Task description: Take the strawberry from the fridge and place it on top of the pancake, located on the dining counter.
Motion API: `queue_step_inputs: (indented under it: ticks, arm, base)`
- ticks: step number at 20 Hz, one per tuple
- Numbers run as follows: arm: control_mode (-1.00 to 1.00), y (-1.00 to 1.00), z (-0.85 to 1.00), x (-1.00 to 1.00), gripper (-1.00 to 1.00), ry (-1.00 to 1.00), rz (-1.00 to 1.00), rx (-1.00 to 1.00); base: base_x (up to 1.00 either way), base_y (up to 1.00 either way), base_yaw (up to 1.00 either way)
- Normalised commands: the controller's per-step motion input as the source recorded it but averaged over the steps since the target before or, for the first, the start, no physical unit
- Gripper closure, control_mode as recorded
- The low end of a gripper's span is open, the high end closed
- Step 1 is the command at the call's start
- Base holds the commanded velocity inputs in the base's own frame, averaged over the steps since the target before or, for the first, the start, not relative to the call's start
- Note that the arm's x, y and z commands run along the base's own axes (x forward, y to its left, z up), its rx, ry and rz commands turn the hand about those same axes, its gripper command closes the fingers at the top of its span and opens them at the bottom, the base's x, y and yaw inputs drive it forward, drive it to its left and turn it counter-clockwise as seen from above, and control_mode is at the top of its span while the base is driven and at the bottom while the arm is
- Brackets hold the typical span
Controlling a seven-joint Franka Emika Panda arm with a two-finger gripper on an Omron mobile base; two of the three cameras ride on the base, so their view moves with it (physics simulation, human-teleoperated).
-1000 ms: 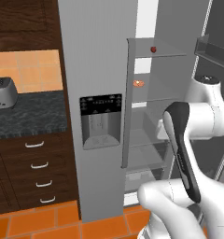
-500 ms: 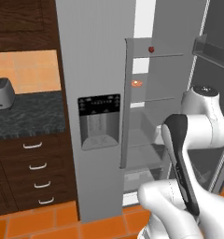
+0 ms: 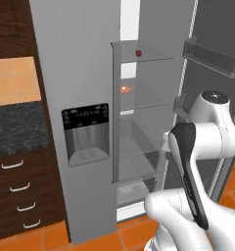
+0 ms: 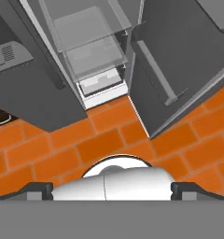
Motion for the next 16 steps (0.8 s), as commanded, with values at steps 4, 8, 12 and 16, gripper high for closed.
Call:
queue_step_inputs:
  ticks: [4,8,12,16]
  arm:
    - [1.00,0.00,0.00,0.00,-1.00,0.00,0.00,0.00]
    - [1.00,0.00,0.00,0.00,-1.00,0.00,0.00,0.00]
    - [1.00,0.00,0.00,0.00,-1.00,0.00,0.00,0.00]
    - [1.00,0.00,0.00,0.00,-1.00,0.00,0.00,0.00]
  base:
    - [0.52,-0.06,-0.08]
    - [0.96,-0.25,0.05]
    - [0.69,-0.09,0.03]
    - [0.38,-0.06,0.01]
